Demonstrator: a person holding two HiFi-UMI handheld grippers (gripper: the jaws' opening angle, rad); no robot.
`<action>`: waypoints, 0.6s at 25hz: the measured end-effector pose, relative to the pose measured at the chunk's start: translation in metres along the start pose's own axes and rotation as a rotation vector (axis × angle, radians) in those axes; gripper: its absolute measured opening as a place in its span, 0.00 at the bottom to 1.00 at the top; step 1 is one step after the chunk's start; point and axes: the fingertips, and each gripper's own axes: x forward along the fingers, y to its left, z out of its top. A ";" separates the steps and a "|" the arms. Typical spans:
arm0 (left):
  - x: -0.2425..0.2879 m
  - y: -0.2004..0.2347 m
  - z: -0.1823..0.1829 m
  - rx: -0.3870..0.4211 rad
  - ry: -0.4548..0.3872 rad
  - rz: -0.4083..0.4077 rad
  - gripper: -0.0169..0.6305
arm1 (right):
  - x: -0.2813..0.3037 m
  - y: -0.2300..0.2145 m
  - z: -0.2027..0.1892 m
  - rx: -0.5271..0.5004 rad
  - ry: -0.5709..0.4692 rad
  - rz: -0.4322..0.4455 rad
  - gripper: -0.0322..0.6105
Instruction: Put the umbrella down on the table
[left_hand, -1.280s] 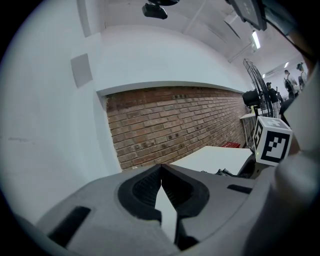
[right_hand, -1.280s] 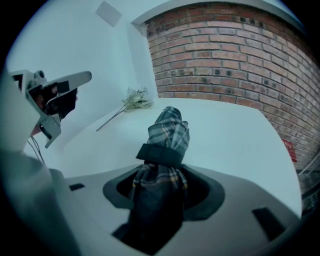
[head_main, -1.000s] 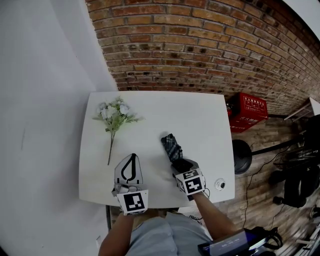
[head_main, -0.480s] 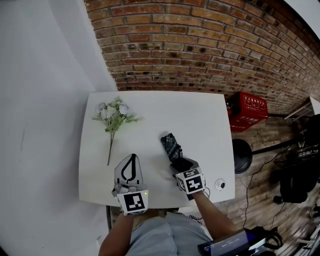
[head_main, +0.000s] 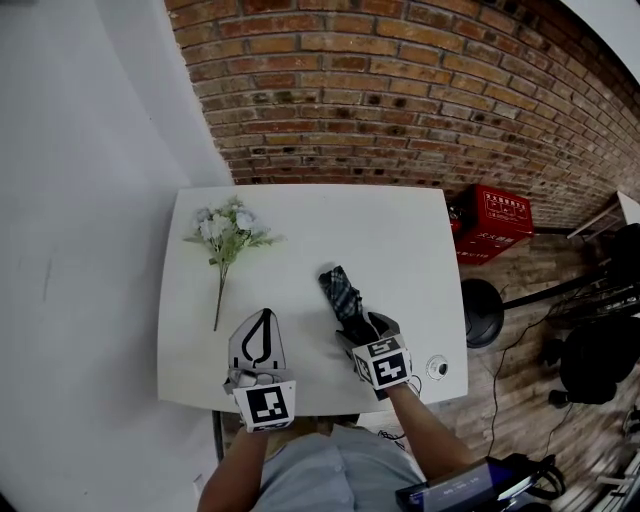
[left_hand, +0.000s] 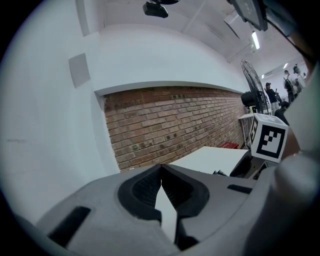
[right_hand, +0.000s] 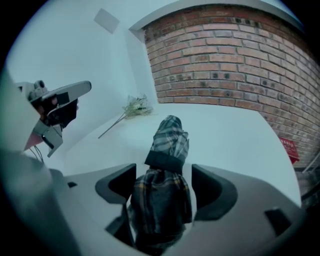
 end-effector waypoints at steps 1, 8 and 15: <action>-0.001 0.000 0.001 0.009 -0.004 -0.001 0.04 | -0.004 0.000 0.005 -0.002 -0.018 -0.002 0.59; -0.016 0.005 0.049 -0.021 -0.084 0.021 0.04 | -0.074 0.006 0.077 -0.029 -0.277 -0.024 0.52; -0.039 0.022 0.144 -0.130 -0.210 0.057 0.04 | -0.187 0.032 0.169 -0.082 -0.640 -0.014 0.27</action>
